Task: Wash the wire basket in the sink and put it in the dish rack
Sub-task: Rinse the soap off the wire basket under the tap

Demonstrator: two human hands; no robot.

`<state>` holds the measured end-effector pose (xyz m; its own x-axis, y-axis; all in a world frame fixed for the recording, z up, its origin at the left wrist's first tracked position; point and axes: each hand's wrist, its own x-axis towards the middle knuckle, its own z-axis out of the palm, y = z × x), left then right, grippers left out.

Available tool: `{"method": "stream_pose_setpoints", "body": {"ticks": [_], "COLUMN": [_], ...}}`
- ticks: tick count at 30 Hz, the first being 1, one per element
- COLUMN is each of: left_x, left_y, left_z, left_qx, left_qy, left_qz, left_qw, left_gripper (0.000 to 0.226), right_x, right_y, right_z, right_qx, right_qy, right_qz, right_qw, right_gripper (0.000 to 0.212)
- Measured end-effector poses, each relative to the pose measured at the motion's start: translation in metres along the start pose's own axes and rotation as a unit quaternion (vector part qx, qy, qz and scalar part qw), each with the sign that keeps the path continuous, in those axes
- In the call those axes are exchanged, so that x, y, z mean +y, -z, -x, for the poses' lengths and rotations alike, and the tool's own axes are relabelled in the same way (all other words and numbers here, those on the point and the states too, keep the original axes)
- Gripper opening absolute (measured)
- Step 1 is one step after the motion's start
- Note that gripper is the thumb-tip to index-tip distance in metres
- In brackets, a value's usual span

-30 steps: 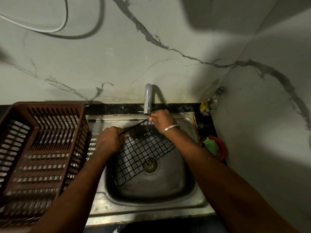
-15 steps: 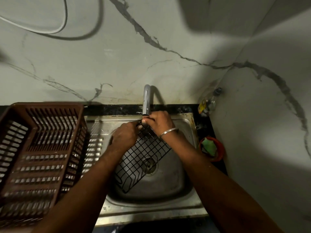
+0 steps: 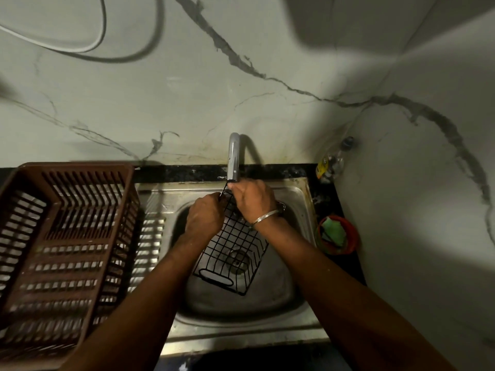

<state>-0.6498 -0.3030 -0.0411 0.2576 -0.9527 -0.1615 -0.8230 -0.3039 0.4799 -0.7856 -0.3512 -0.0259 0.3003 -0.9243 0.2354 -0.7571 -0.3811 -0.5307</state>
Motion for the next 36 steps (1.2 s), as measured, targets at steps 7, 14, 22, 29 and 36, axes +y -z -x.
{"method": "stream_pose_setpoints", "body": {"ticks": [7, 14, 22, 29, 36], "left_x": [-0.008, 0.009, 0.002, 0.0, -0.006], "left_y": [-0.002, 0.008, 0.003, 0.001, 0.006], "left_z": [0.007, 0.002, 0.0, -0.013, -0.028], "left_qx": [-0.01, -0.041, -0.013, -0.021, -0.024], "left_qy": [-0.03, -0.005, -0.044, -0.027, -0.006], "left_qz": [0.007, 0.004, 0.008, -0.049, -0.057], "left_qw": [0.999, 0.999, 0.999, 0.998, 0.998], "left_gripper": [0.023, 0.023, 0.026, 0.019, 0.016], "right_x": [0.001, 0.0, 0.011, 0.011, 0.011], "right_y": [-0.008, -0.013, -0.006, -0.008, -0.02], "right_z": [0.012, 0.02, 0.023, 0.015, -0.004], "right_qx": [-0.032, -0.049, -0.035, -0.061, -0.056], "right_qy": [0.044, 0.131, 0.18, 0.157, 0.127], "right_qz": [0.0, -0.029, 0.073, 0.071, 0.048], "right_qw": [0.999, 0.99, 0.98, 0.983, 0.989], "right_gripper": [0.032, 0.037, 0.031, 0.035, 0.025]}}
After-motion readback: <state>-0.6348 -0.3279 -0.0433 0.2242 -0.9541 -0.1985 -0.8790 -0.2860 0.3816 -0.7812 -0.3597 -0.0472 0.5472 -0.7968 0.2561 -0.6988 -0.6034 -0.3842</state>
